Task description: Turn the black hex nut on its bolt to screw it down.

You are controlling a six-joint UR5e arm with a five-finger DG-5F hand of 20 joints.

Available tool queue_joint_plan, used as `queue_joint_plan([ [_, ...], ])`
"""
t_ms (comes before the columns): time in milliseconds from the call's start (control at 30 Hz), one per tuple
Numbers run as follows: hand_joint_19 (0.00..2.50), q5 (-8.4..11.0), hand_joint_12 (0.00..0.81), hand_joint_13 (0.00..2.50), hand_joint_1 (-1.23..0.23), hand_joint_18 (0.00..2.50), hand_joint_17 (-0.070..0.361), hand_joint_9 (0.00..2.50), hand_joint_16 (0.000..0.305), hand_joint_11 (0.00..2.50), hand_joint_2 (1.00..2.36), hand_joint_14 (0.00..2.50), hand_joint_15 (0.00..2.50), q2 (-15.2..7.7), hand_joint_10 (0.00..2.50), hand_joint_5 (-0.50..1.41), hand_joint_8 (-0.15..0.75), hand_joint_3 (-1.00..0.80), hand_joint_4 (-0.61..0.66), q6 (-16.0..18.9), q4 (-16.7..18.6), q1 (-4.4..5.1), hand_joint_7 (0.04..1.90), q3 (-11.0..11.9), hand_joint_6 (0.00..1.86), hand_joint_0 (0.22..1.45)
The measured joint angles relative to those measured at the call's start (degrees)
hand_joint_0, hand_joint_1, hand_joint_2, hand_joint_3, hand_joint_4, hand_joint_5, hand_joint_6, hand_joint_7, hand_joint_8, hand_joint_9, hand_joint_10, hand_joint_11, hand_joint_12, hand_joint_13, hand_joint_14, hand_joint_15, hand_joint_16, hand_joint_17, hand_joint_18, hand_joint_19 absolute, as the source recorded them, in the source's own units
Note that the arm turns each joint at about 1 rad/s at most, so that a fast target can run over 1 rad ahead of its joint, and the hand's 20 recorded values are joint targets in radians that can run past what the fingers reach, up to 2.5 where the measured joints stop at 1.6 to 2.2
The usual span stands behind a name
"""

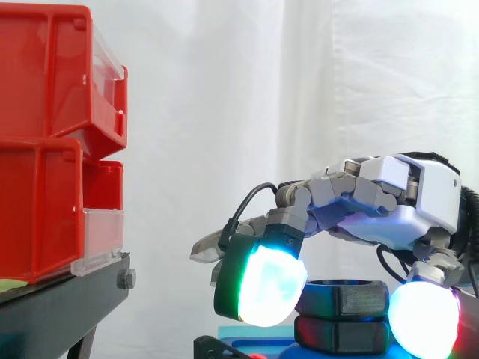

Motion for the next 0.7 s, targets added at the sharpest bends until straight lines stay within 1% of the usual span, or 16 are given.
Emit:
queue_joint_plan([
  [67,0.61,-0.01,0.385,0.61,-0.38,0.68,0.145,0.65,0.065,0.23,1.0,0.01,0.18,0.0,0.01,-0.11,0.363,-0.5,0.41,0.0,0.04,-0.05,0.86,0.0,0.63,0.42],
  [100,0.59,-0.02,0.405,0.62,-0.35,0.71,0.155,0.65,0.069,0.22,1.0,0.01,0.18,0.0,0.0,-0.11,0.381,-0.5,0.45,0.01,0.06,-0.07,0.85,0.0,0.63,0.39],
  [200,0.6,-0.05,0.414,0.62,-0.3,0.71,0.161,0.66,0.071,0.22,1.0,0.01,0.18,0.0,0.0,-0.11,0.39,-0.5,0.45,0.01,0.11,-0.12,0.91,-0.01,0.6,0.38],
  [500,0.61,-0.08,0.414,0.61,-0.19,0.69,0.161,0.65,0.072,0.21,1.0,0.01,0.18,0.0,0.0,-0.11,0.387,-0.5,0.44,0.02,0.21,-0.22,0.95,-0.02,0.57,0.37],
  [700,0.61,-0.25,0.414,0.6,-0.14,0.68,0.161,0.65,0.071,0.22,1.0,0.01,0.18,0.0,0.0,-0.11,0.383,-0.5,0.44,0.02,0.19,-0.31,0.96,-0.01,0.57,0.37],
])
